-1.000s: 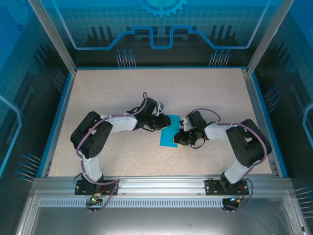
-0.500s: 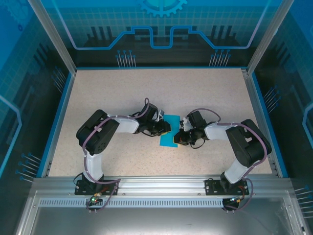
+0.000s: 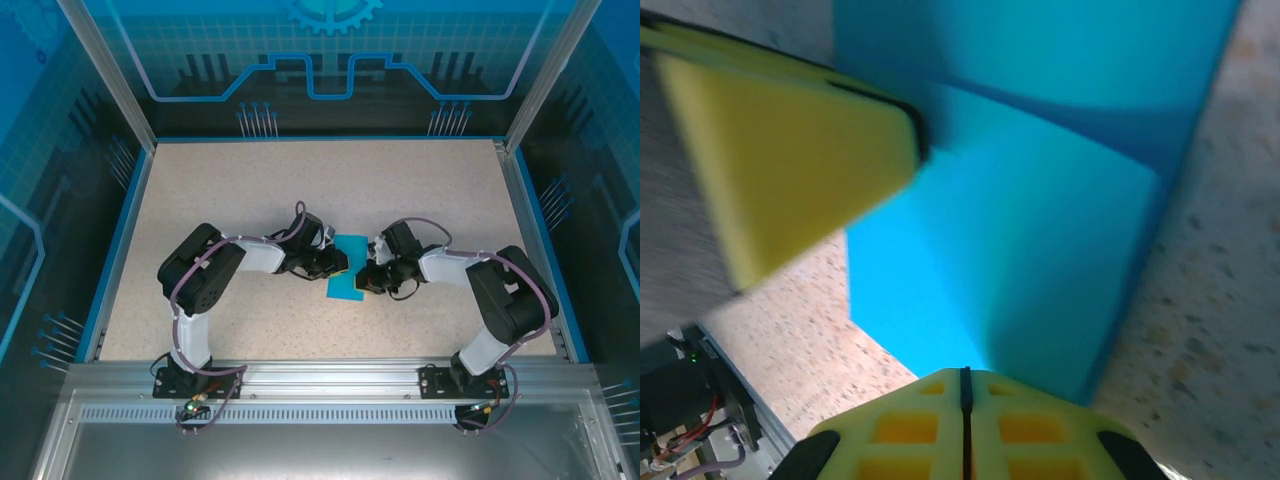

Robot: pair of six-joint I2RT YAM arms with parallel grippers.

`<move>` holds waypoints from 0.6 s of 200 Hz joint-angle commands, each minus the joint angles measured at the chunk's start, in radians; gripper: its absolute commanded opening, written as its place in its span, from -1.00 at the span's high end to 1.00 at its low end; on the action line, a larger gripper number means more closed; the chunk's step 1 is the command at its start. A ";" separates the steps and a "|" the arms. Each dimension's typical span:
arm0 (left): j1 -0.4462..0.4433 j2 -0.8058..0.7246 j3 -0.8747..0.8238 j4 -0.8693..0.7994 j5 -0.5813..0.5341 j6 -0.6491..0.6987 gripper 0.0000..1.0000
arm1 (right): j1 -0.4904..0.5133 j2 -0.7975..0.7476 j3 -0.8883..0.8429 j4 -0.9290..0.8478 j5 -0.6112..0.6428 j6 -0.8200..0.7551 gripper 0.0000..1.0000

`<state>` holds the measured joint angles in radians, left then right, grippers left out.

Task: Fold a paper plane with a square sheet of paper (pick it up from the middle)
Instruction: Fold the triangle a second time at the center of the table.

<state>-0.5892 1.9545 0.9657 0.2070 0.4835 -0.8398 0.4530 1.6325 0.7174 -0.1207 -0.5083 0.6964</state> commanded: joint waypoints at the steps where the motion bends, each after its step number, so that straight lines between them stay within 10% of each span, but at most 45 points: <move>1: 0.000 0.021 -0.016 -0.068 -0.069 -0.007 0.58 | 0.026 0.026 0.054 -0.018 -0.013 0.018 0.85; 120: 0.000 0.015 -0.018 -0.072 -0.071 -0.008 0.59 | 0.053 0.107 0.039 -0.038 0.036 0.016 0.86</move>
<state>-0.5892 1.9541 0.9657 0.2073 0.4755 -0.8574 0.4950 1.7557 0.7956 -0.1062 -0.4980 0.7181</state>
